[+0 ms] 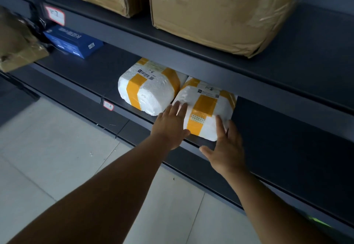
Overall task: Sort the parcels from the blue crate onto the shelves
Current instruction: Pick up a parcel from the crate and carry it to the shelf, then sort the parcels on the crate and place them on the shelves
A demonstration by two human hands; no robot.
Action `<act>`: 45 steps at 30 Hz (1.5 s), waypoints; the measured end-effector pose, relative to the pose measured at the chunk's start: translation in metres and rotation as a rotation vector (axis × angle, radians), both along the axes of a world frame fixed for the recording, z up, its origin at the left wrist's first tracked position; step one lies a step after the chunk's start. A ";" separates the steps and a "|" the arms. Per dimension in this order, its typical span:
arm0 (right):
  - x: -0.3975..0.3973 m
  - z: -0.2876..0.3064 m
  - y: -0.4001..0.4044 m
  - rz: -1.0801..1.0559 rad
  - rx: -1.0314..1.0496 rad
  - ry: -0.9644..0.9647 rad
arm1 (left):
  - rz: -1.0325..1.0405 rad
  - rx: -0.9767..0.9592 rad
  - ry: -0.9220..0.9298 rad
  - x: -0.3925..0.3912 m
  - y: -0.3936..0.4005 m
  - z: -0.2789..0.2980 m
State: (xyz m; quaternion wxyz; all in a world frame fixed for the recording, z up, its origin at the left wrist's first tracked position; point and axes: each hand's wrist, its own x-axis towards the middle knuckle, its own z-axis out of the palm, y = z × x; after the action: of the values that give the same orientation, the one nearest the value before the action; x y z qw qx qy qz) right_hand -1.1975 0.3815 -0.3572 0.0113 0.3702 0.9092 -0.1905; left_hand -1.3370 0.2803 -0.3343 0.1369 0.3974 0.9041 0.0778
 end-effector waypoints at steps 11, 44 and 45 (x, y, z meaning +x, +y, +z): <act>0.130 0.105 -0.099 -0.111 -0.104 -0.089 | -0.204 -0.003 -0.038 0.121 -0.085 0.099; 0.747 0.321 -0.400 -1.151 -0.017 0.022 | -1.244 0.126 -0.132 0.725 -0.242 0.306; 0.767 0.322 -0.413 -1.179 -0.015 0.016 | -1.275 0.123 -0.132 0.745 -0.249 0.307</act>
State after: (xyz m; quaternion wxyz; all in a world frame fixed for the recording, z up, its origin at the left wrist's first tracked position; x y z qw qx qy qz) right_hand -0.4301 -0.0311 -0.0357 -0.1004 0.8116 0.5487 -0.1739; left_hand -0.5925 0.0310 -0.0271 0.1889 0.8580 0.4742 0.0571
